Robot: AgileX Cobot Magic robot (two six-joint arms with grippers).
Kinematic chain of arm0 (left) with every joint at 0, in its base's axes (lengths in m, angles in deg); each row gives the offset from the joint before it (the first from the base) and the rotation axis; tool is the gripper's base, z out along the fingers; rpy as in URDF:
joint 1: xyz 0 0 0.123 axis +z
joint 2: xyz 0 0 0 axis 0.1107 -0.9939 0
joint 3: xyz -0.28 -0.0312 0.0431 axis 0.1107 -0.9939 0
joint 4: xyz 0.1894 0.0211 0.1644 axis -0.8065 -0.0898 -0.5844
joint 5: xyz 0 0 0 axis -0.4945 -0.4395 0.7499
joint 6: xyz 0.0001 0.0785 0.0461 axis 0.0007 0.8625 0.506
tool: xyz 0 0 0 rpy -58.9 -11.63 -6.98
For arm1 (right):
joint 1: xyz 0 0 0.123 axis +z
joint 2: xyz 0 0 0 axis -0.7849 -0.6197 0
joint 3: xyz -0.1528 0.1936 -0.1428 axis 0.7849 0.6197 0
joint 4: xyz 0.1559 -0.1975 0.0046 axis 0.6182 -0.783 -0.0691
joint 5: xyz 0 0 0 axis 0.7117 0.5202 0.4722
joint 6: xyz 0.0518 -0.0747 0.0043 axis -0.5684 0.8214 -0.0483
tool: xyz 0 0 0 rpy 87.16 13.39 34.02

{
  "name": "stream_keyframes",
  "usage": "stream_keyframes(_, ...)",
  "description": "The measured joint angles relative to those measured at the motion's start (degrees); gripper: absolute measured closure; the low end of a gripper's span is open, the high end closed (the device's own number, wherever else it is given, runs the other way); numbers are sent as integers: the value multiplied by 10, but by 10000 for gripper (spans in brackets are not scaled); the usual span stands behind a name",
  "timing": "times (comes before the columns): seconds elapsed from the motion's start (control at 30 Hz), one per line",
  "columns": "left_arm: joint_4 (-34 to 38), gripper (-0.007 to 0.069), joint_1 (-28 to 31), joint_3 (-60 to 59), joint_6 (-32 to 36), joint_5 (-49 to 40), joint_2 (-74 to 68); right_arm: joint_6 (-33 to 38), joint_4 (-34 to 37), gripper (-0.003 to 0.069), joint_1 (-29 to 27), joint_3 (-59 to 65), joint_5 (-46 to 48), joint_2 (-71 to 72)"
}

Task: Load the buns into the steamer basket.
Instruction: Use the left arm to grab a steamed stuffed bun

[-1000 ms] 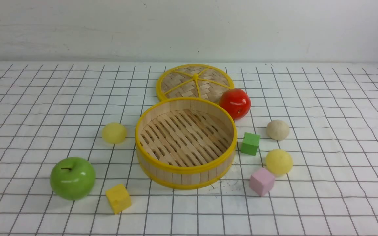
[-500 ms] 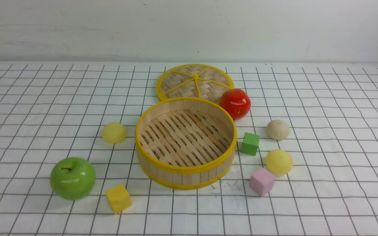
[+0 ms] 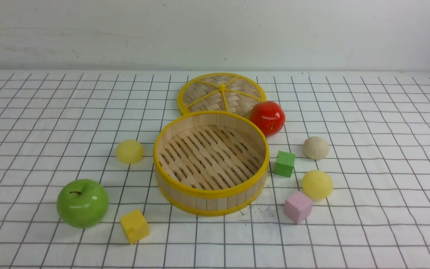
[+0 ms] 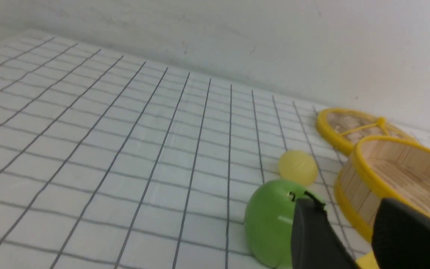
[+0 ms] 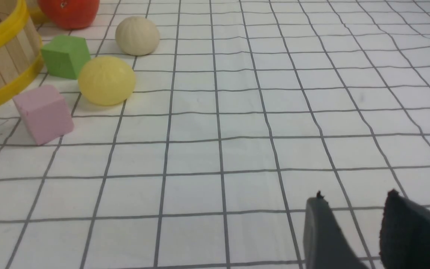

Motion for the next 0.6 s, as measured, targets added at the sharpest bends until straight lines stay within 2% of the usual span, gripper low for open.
stream_keyframes(0.17,30,386,0,0,-15,70,0,0,0,418,0,0,0,0)
stream_keyframes(0.37,54,386,0,0,-80,184,0,0,0,418,0,0,0,0)
stream_keyframes(0.47,59,386,0,0,-93,265,0,0,0,418,0,0,0,0)
stream_keyframes(0.6,78,386,0,20,-101,282,0,0,0,418,0,0,0,0)
